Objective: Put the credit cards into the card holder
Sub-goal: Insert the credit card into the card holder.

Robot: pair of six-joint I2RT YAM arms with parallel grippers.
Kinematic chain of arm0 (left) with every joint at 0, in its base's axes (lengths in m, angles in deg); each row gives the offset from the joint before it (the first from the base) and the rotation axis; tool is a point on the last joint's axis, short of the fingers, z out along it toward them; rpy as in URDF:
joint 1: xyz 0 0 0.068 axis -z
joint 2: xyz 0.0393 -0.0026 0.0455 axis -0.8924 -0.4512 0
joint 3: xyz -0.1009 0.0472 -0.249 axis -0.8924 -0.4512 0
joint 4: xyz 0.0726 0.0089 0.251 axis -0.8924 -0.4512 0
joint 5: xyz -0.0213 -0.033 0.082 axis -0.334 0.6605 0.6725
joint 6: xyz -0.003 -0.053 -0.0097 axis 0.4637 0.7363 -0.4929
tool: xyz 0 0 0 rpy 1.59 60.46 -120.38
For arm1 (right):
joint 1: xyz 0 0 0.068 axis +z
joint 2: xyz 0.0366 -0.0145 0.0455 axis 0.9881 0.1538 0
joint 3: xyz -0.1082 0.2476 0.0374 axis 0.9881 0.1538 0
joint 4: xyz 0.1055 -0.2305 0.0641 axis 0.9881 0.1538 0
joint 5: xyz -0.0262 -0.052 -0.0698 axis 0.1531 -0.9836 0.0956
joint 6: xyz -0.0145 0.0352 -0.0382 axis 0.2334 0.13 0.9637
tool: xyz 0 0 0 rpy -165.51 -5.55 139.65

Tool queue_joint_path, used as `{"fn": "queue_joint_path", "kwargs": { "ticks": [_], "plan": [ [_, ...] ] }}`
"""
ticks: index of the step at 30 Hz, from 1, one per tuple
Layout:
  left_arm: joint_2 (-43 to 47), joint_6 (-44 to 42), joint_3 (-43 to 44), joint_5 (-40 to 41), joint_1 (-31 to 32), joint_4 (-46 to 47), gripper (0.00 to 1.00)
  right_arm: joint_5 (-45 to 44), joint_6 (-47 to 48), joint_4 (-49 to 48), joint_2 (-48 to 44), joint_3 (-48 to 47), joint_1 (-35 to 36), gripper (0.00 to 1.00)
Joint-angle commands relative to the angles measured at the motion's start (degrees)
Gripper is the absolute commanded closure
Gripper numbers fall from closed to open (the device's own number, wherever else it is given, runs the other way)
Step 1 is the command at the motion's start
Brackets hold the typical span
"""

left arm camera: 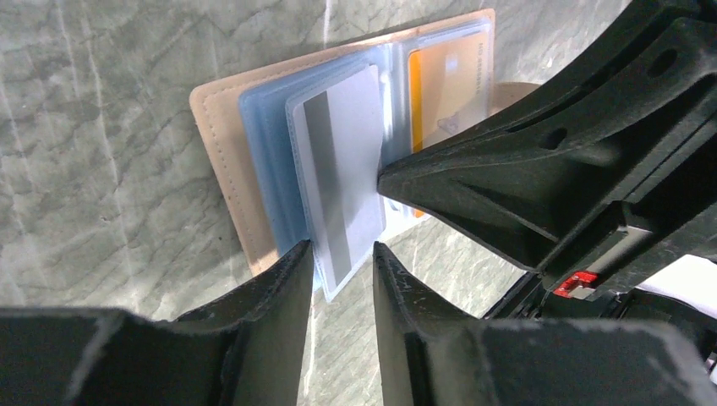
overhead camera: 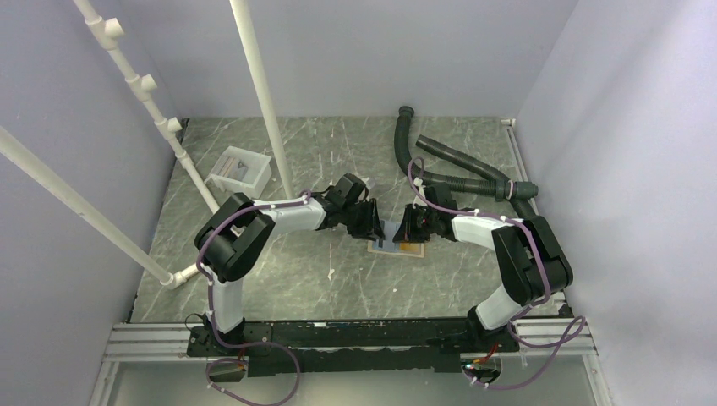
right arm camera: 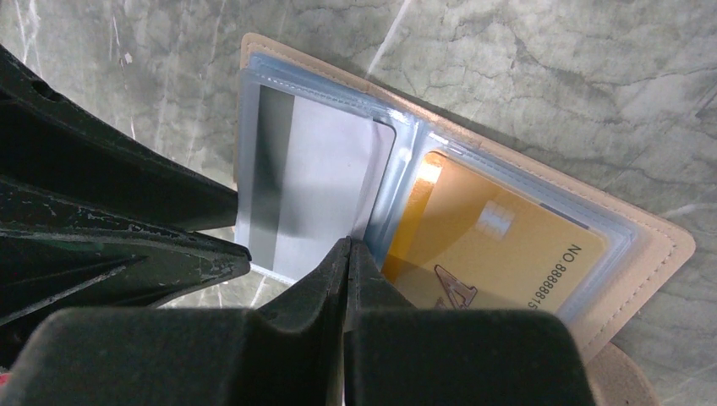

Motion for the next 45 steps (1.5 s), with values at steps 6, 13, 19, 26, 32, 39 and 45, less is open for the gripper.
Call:
{"fn": "queue_joint_path", "kwargs": {
  "ticks": [6, 13, 19, 26, 32, 39, 45],
  "plan": [
    [1.9, -1.2, 1.2, -1.9, 2.1, 5.0, 0.66, -1.6, -0.1, 1.1, -0.2, -1.2, 0.1, 0.96],
    [0.1, -1.6, 4.8, -3.9, 4.0, 5.2, 0.59, -10.0, -3.2, 14.0, -8.6, -6.1, -0.7, 0.72],
    [-3.1, -2.7, 9.5, -5.8, 6.2, 7.1, 0.52, -20.2, -2.3, 25.2, -21.7, -7.7, -10.9, 0.61],
    [-1.8, 0.0, 4.8, -10.7, 5.3, 13.7, 0.42, -19.7, 4.7, 27.7, -28.9, -11.9, -11.7, 0.57],
    [24.0, -12.3, -7.1, -4.2, 3.7, -2.4, 0.32, -9.4, 6.6, 20.9, -25.6, -9.9, -3.9, 0.47],
    [48.7, -14.5, -16.5, 4.3, -0.3, -27.3, 0.26, -7.8, 6.7, 16.5, -22.2, -8.8, 0.9, 0.46],
    [63.4, -5.8, -18.5, 21.4, -12.6, -42.7, 0.18, -7.8, 7.5, 15.5, -21.3, -8.5, 2.4, 0.45]
  ]
}}
